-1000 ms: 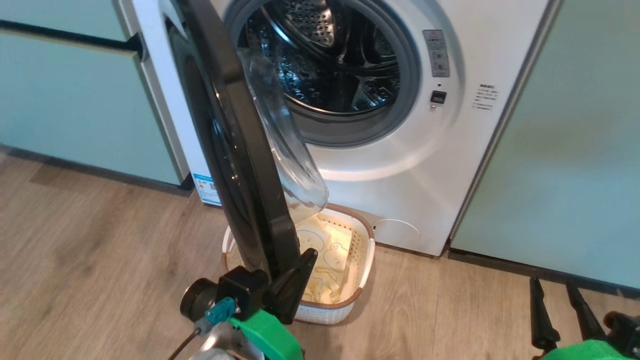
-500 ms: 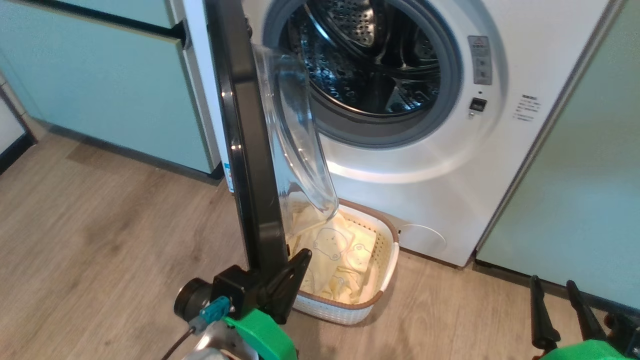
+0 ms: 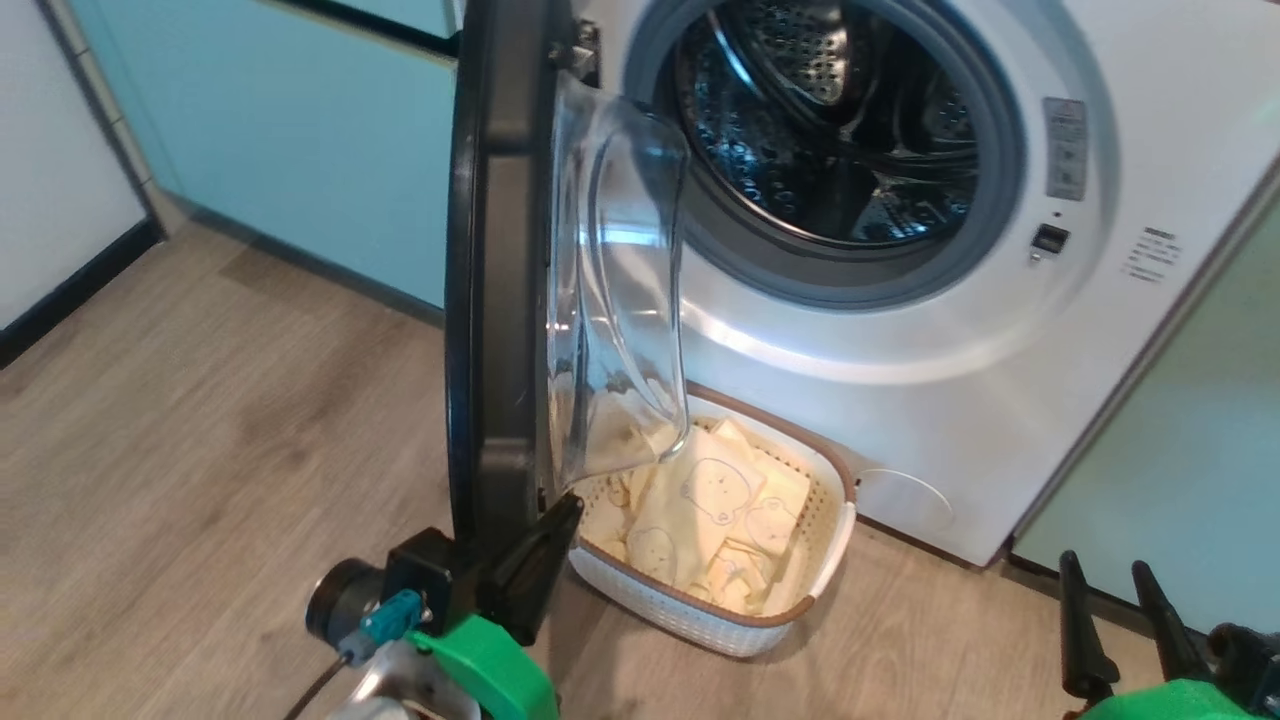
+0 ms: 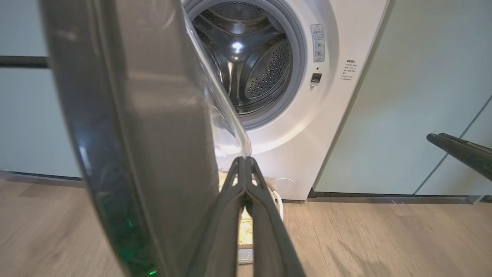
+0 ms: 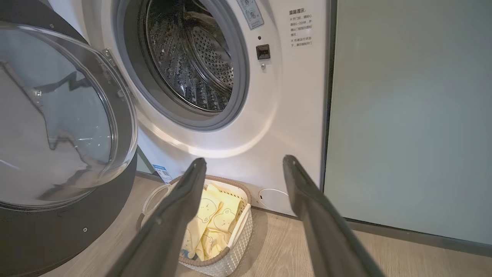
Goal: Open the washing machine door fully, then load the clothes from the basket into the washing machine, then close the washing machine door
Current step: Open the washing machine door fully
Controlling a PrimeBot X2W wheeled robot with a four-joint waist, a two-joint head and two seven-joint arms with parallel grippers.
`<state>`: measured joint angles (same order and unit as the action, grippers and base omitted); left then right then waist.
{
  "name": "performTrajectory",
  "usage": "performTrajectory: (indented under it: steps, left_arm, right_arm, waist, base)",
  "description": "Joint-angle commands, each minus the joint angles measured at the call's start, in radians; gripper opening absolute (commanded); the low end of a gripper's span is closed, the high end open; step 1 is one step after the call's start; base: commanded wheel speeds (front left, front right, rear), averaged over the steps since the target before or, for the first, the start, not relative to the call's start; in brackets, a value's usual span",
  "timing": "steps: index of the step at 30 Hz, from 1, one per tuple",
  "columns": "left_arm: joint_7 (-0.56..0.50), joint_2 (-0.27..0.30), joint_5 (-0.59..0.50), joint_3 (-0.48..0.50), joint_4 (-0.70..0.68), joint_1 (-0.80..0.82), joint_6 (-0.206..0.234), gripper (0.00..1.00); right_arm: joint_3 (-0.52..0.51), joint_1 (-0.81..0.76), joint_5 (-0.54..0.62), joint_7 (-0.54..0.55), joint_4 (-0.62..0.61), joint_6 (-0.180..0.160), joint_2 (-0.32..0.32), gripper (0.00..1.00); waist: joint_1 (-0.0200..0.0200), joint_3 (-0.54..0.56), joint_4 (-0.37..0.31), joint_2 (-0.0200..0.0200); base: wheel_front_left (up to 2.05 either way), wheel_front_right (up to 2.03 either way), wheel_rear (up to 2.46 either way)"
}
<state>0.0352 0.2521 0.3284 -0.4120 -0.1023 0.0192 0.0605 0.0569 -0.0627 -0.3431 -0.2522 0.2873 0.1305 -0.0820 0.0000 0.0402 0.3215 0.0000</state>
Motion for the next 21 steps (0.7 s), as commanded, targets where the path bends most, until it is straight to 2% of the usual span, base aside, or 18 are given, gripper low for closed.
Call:
performTrajectory:
  steps: [1, 21]
  left_arm:
    - [0.003, 0.020, 0.007, 0.057, -0.036, 0.036, 0.009, 0.00]
    - [0.052, 0.066, 0.050, 0.164, 0.037, 0.039, 0.052, 0.00]
  right_arm:
    - [0.014, 0.039, -0.004, -0.010, -0.029, 0.000, -0.008, 1.00]
    - [0.024, 0.057, -0.006, -0.010, -0.028, 0.000, -0.007, 1.00]
  waist:
    - [0.0000, -0.003, 0.016, 0.0000]
    - [0.0000, -0.026, 0.134, 0.0000]
  base:
    - [0.00, 0.00, 0.00]
    - [0.00, 0.00, 0.00]
